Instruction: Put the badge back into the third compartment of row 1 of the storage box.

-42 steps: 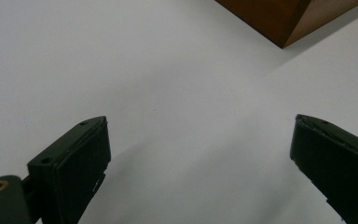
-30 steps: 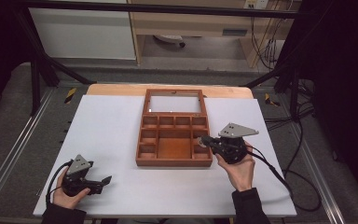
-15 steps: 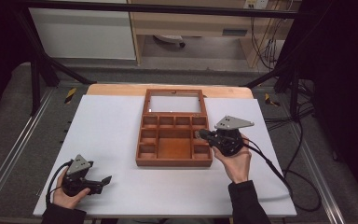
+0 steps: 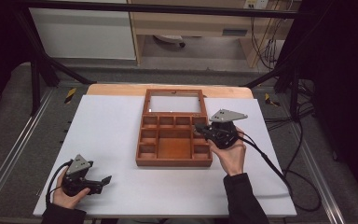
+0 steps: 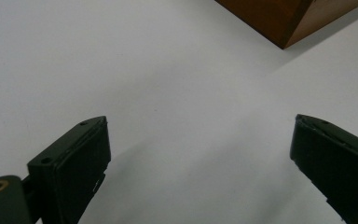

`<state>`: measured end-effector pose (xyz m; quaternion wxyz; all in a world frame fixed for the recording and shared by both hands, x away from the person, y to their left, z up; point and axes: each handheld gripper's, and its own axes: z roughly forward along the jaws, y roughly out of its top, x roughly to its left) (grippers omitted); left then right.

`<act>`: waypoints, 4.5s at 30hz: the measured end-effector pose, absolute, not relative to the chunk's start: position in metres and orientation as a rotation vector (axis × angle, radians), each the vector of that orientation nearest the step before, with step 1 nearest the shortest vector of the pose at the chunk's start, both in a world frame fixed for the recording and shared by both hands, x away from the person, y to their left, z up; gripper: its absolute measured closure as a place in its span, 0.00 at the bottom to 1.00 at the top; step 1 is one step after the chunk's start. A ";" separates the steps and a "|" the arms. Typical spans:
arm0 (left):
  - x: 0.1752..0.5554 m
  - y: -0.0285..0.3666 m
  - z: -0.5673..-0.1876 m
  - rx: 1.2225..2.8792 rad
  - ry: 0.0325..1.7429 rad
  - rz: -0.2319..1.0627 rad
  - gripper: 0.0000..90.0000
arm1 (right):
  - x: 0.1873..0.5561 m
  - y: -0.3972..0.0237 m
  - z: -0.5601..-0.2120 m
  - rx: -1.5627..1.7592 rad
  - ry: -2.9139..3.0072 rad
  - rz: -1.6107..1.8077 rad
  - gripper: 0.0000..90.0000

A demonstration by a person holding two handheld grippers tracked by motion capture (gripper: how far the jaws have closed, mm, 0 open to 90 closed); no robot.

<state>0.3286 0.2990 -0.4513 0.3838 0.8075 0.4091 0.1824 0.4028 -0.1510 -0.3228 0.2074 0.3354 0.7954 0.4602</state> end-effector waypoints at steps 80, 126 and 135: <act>0.329 0.299 -0.451 2.056 1.043 0.464 0.05 | 0.507 -0.103 -0.403 1.098 2.301 1.048 0.98; 0.329 0.296 -0.452 2.074 1.036 0.452 0.05 | 0.385 -0.216 -0.394 1.137 2.231 1.275 0.01; 0.329 0.295 -0.453 2.083 1.032 0.442 0.04 | 0.367 -0.240 -0.420 1.163 2.274 1.247 0.01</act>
